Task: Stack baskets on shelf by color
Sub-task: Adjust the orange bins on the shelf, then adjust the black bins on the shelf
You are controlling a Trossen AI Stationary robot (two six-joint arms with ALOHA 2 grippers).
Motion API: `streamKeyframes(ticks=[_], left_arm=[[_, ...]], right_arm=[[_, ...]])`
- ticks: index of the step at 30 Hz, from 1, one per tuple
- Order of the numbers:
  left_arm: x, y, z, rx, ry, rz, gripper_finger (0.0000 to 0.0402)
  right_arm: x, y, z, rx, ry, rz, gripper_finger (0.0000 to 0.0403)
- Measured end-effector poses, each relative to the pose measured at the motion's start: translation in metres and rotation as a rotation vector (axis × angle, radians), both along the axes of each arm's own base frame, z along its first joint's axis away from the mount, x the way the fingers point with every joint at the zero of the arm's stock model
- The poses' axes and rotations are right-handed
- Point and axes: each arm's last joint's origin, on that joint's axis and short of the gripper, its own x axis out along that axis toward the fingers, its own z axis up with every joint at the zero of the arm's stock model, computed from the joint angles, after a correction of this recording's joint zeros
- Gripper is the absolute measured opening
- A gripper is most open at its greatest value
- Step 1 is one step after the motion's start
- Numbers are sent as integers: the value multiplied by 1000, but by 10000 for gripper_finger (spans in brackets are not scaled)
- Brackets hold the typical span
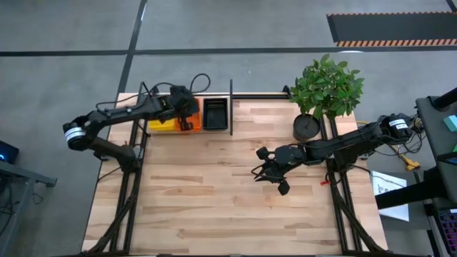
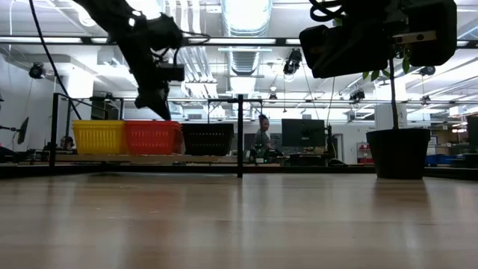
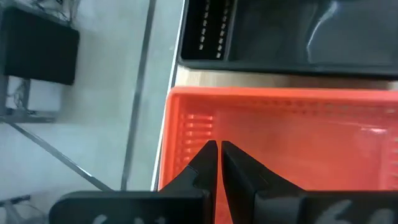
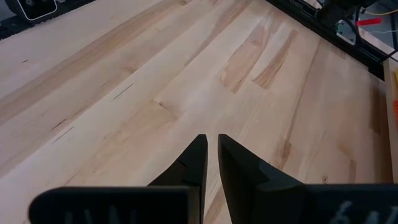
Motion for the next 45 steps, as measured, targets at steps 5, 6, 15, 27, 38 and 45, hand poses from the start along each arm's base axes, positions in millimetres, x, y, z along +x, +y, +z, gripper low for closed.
streamKeyframes(ticks=[5, 6, 15, 27, 38, 45], left_arm=[[4, 15, -13, -56, -8, 2, 5], [5, 16, -16, -67, -9, -2, 5], [19, 26, -29, -51, -30, -11, 5], [19, 25, -26, -18, 0, -71, 5], [5, -15, 17, -53, -189, -84, 5], [-4, -82, 36, -202, -529, -348, 0]], right_arm=[[0, 0, 0, -1, 0, 1, 31], [0, 0, 0, -1, 0, 1, 31], [0, 0, 0, -1, 0, 0, 31], [0, 0, 0, 0, 0, 0, 31], [2, -4, 2, 2, -34, -8, 31], [19, -23, -3, -2, -140, -43, 31]])
